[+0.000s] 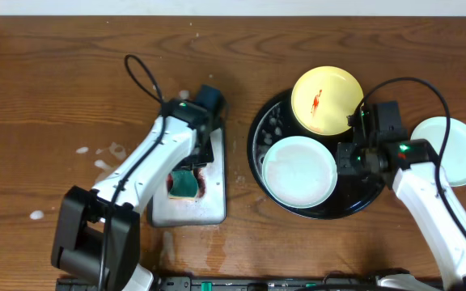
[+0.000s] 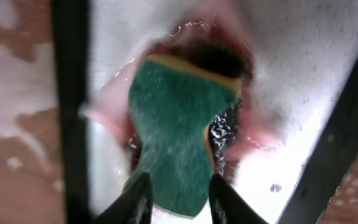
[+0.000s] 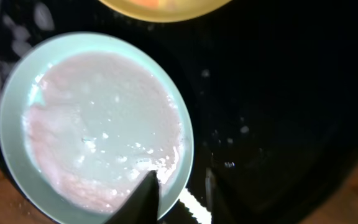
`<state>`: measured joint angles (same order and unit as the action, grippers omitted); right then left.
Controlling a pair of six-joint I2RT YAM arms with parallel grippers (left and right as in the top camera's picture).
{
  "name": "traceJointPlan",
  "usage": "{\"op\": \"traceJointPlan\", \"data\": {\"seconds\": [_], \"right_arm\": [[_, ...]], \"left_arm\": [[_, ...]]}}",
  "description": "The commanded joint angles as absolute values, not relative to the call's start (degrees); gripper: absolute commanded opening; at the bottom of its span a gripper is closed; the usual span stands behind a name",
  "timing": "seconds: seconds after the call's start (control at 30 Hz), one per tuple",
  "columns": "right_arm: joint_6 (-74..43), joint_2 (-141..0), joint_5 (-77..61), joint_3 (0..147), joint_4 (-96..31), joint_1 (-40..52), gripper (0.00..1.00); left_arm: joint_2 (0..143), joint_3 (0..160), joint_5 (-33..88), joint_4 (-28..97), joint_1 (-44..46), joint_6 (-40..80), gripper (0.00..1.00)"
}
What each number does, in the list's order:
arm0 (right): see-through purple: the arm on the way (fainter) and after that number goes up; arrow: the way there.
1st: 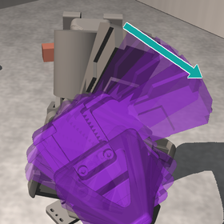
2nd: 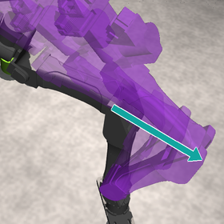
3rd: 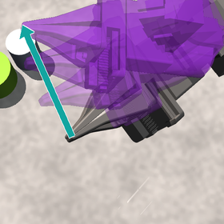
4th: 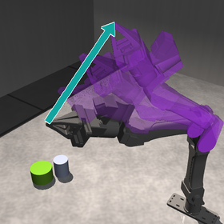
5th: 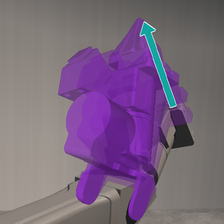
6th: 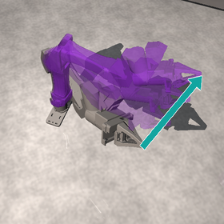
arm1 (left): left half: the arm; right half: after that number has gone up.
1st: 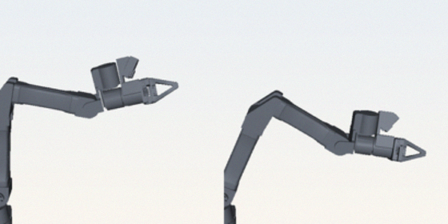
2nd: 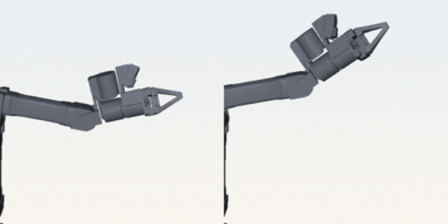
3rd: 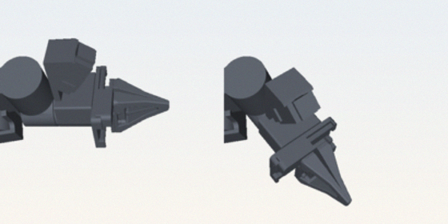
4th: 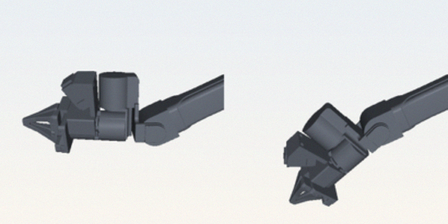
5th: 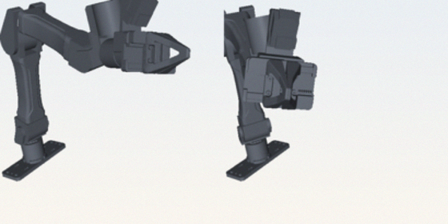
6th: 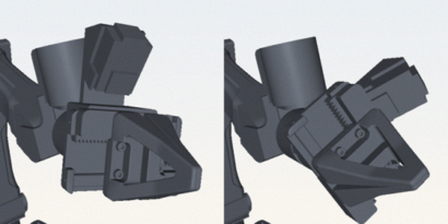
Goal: Clean dirty plates on tray and stack at the side
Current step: 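Return the green sponge to the soapy tray with left gripper, then lift the scrubbed pale green plate with right gripper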
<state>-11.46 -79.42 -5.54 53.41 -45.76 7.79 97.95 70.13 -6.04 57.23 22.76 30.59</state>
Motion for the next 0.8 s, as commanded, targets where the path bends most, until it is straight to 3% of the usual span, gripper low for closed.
{"op": "traceJointPlan", "data": {"seconds": [0.0, 0.1, 0.23, 0.47, 0.6, 0.77], "right_arm": [[-7.9, -85.4, -14.2, 53.5, -44.3, 4.5, 0.29], [-7.0, -91.4, -15.6, 53.5, -41.9, 1.9, 0.31], [-4.0, -96.6, -21.8, 53.5, -39.3, 0.7, 0.24], [-4.0, -100.5, -24.0, 53.5, -35.3, 0.8, 0.02], [-6.1, -99.2, -22.6, 53.6, -34.8, 0.8, 0.01], [-8.3, -89.5, -9.4, 54.5, -39.5, 2.7, 0.01]], "left_arm": [[98.0, 68.8, 3.5, 55.7, 19.1, 24.6, 0.33], [95.2, 69.9, 6.3, 56.7, 18.3, 22.5, 0.38], [87.4, 70.2, 8.9, 56.8, 18.3, 22.5, 0.46], [73.4, 70.2, 9.0, 56.9, 18.3, 22.5, 0.80], [68.6, 70.2, 9.0, 56.9, 18.3, 22.5, 0.81], [66.1, 70.2, 9.0, 56.9, 18.3, 22.5, 0.82]]}}
